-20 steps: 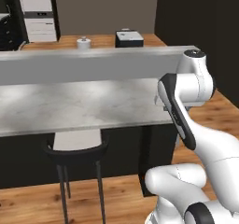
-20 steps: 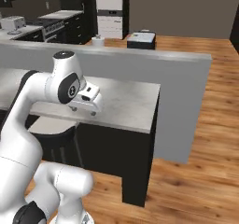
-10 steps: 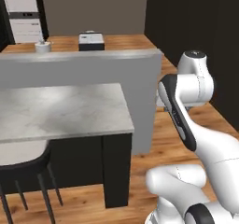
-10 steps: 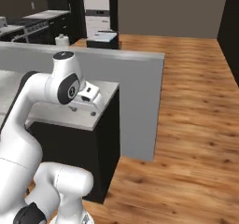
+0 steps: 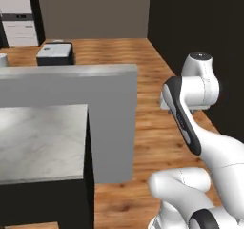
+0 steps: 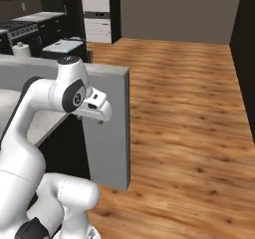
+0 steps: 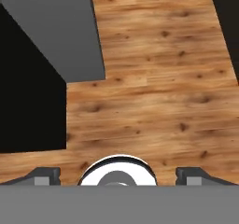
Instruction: Move the hot dog bun to the plate on the dining table and place the condiment next to that plate. Then navigate to the fridge and take the sausage and place it on the plate as well.
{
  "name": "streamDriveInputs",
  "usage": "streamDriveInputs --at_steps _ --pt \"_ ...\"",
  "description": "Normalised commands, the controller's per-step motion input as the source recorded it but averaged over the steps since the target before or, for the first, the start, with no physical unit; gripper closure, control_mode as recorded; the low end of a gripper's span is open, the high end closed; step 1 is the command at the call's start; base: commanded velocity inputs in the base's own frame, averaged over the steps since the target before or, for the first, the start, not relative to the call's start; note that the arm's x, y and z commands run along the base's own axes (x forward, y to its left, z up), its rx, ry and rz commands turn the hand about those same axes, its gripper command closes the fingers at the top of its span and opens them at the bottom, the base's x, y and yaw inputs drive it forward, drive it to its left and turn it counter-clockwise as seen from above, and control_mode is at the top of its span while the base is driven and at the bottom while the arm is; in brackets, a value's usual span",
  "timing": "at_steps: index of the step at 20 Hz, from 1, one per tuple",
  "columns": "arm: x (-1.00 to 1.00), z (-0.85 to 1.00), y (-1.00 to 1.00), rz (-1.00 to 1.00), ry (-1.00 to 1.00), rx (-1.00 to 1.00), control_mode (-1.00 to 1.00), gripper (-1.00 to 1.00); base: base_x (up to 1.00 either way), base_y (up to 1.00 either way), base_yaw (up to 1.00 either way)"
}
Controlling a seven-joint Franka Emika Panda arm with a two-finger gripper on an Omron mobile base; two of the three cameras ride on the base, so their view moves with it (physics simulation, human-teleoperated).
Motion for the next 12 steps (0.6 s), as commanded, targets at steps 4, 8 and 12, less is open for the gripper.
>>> streamDriveInputs --at_steps 4,8,12 --pt "0.0 0.0 0.0 0.0 0.0 0.0 1.0 -1.0 1.0 -1.0 0.21" --pt "0.0 0.0 0.0 0.0 0.0 0.0 1.0 -1.0 1.0 -1.0 0.26" --pt "0.0 0.0 0.0 0.0 0.0 0.0 1.0 -1.0 1.0 -0.88 0.32"
